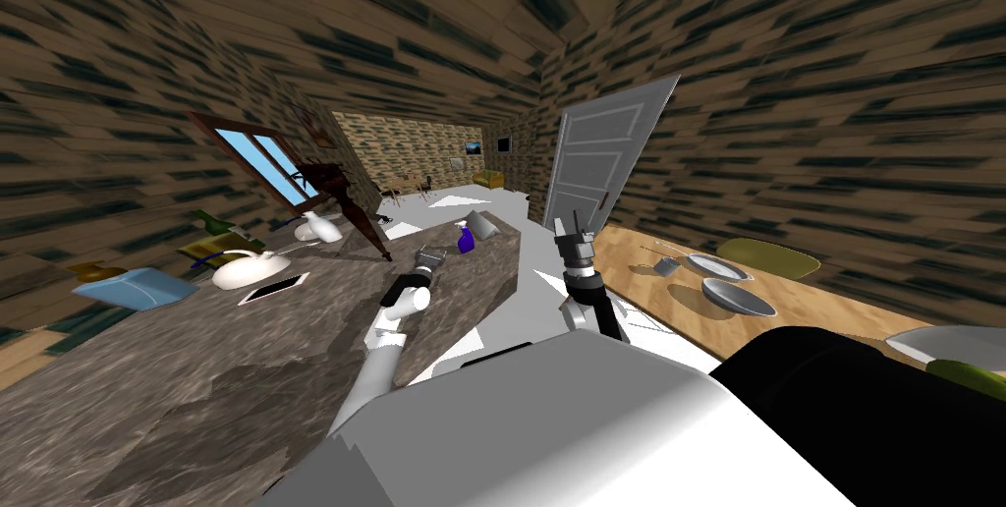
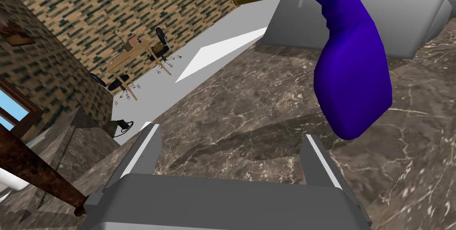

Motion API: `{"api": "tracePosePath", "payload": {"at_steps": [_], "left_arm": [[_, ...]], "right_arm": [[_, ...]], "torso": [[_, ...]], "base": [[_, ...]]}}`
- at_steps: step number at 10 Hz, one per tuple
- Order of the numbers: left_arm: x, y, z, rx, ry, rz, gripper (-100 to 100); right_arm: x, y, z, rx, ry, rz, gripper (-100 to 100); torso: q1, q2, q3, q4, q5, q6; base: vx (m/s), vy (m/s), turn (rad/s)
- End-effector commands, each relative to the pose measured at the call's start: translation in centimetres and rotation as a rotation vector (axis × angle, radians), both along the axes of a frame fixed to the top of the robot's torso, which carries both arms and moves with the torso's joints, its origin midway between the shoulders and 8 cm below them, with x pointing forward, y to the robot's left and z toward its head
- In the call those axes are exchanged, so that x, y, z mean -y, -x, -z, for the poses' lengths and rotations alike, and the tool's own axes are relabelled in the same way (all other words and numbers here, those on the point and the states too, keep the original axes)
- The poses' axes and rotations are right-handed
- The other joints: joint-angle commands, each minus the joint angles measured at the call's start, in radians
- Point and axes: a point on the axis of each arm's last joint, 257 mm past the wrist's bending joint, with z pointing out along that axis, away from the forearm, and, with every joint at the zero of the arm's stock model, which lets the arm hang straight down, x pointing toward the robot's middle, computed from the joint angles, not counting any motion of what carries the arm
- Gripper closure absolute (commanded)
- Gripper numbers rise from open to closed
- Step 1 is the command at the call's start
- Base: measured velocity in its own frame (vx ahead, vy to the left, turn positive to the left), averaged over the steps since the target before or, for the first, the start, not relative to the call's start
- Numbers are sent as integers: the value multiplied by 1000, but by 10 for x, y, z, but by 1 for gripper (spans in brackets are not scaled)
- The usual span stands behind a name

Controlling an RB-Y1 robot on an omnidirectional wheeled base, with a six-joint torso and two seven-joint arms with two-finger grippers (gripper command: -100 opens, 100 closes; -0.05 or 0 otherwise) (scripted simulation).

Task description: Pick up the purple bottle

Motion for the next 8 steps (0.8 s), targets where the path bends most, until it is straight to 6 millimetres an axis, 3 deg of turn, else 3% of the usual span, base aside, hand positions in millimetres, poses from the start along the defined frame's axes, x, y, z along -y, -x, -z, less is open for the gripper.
{"api": "tracePosePath", "payload": {"at_steps": [1,4,8], "left_arm": [[4,-7,14,-42,26,11,-100],[24,-26,28,-136,108,55,-100],[36,-38,49,-224,141,77,-100]], "right_arm": [[0,0,0,0,0,0,0],[0,0,0,0,0,0,0],[0,0,0,0,0,0,0]], "torso": [[0,0,0,0,0,0],[0,-1,0,0,0,0],[-3,-1,-1,0,-1,0]], "base": [[-21,94,-20],[-14,104,-34],[-5,67,-36]]}}
